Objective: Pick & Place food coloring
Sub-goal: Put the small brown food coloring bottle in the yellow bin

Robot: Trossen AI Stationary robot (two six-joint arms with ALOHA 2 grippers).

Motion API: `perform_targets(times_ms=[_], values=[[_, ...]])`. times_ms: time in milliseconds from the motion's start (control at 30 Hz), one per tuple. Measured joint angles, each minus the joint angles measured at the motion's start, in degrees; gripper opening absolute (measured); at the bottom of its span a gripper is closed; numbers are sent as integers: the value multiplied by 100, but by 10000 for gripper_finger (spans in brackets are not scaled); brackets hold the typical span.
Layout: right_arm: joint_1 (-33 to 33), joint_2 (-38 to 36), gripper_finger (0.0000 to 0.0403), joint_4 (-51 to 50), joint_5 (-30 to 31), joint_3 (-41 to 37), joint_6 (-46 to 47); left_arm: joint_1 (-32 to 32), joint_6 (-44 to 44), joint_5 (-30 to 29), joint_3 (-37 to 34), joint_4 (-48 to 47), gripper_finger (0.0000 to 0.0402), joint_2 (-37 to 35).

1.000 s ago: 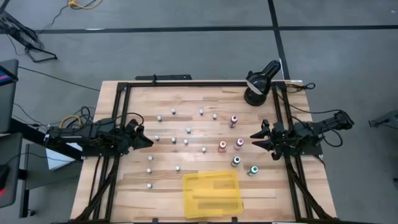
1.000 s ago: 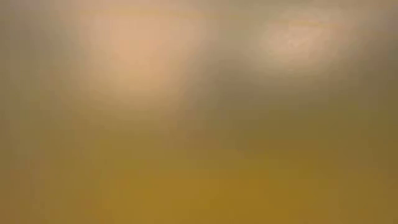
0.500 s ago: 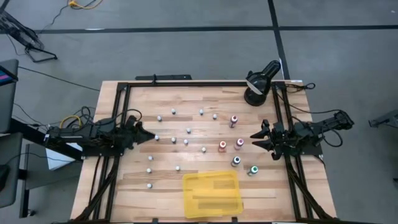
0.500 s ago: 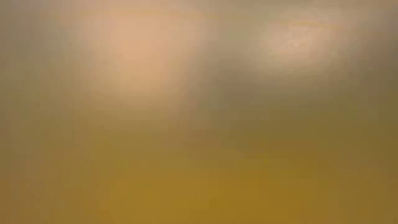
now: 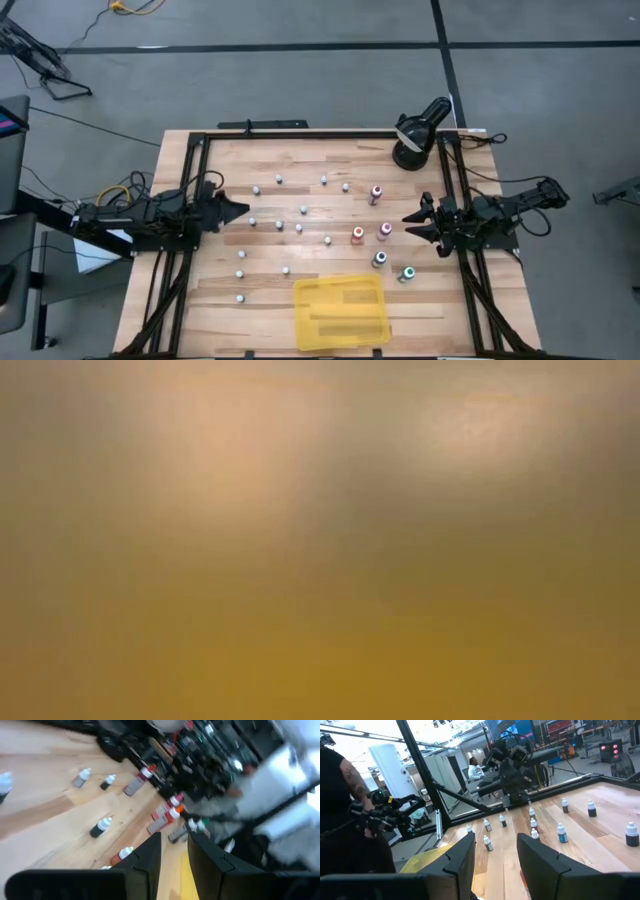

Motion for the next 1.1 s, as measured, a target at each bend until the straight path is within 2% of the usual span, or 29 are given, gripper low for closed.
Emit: perform_targets(times_ms=[100,167,333,467,600,833,1100], values=[[-1,0,137,-1,0,0,0,-3,1206,728,-1,246,87,25],[0,0,139,-1,0,1,0,-10,1652,931,120,203,87,135],[-1,-1,137,-1,0,-1,0,-7,2624,258,1151,-963,87,1105],[1,0,137,-1,0,1,0,-7,3376,-454,2248,-1851,87,2460],[0,1,139,0,2,0,0,-4,3773,-1015,3196,-2619,87,3900],[1,1,136,-1,1,1,0,-7,4167,-1112,4534,-3498,87,6035],[-1,1,138,0,0,0,0,-159,5610,-1024,5086,-3513,87,7033]])
